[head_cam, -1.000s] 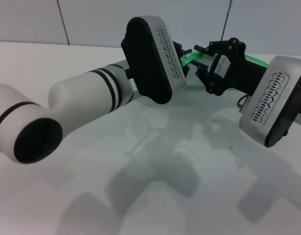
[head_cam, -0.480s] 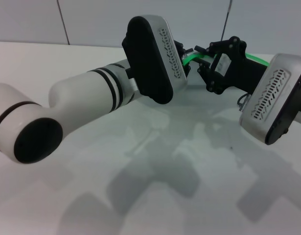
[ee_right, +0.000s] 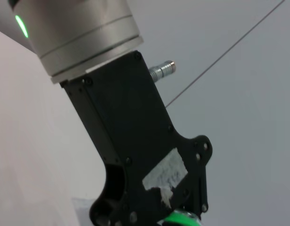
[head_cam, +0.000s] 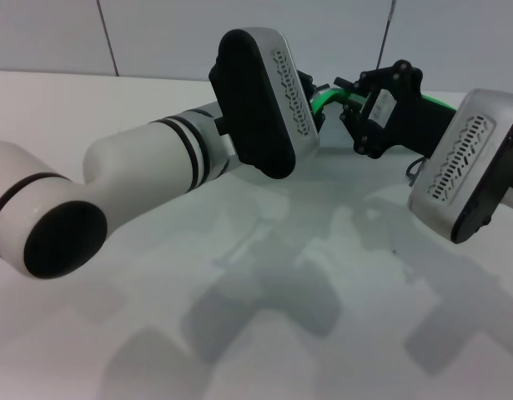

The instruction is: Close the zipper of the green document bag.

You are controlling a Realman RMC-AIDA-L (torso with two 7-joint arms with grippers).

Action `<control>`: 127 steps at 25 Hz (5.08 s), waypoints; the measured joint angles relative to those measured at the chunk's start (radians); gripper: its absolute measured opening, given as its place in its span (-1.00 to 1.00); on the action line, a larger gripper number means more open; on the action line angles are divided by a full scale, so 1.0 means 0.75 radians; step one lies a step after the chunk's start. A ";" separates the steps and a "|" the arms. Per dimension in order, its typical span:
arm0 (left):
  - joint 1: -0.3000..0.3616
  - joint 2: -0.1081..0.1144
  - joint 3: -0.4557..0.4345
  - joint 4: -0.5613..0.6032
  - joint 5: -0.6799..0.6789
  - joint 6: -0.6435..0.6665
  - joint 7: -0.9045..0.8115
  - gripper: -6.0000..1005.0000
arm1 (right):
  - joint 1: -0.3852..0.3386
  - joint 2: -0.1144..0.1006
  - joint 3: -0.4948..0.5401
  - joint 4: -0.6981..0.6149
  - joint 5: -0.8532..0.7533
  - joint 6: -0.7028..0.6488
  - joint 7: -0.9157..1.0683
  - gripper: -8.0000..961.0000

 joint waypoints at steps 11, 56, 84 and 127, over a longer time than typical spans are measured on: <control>0.022 0.002 0.003 0.014 0.000 0.010 0.015 -0.88 | 0.030 -0.001 0.024 0.069 0.000 0.063 0.000 -0.81; 0.294 0.058 -0.092 0.231 0.003 0.015 0.086 -0.87 | 0.146 -0.001 0.438 0.336 -0.001 0.148 -0.012 -0.75; 0.308 0.001 -0.114 0.101 -0.047 0.372 0.081 -0.61 | 0.026 0.008 0.380 0.151 0.261 0.142 0.006 -0.29; 0.263 -0.026 -0.011 -0.537 -0.287 1.359 -0.660 0.72 | 0.090 0.010 -0.034 0.715 2.573 -0.416 -1.285 0.21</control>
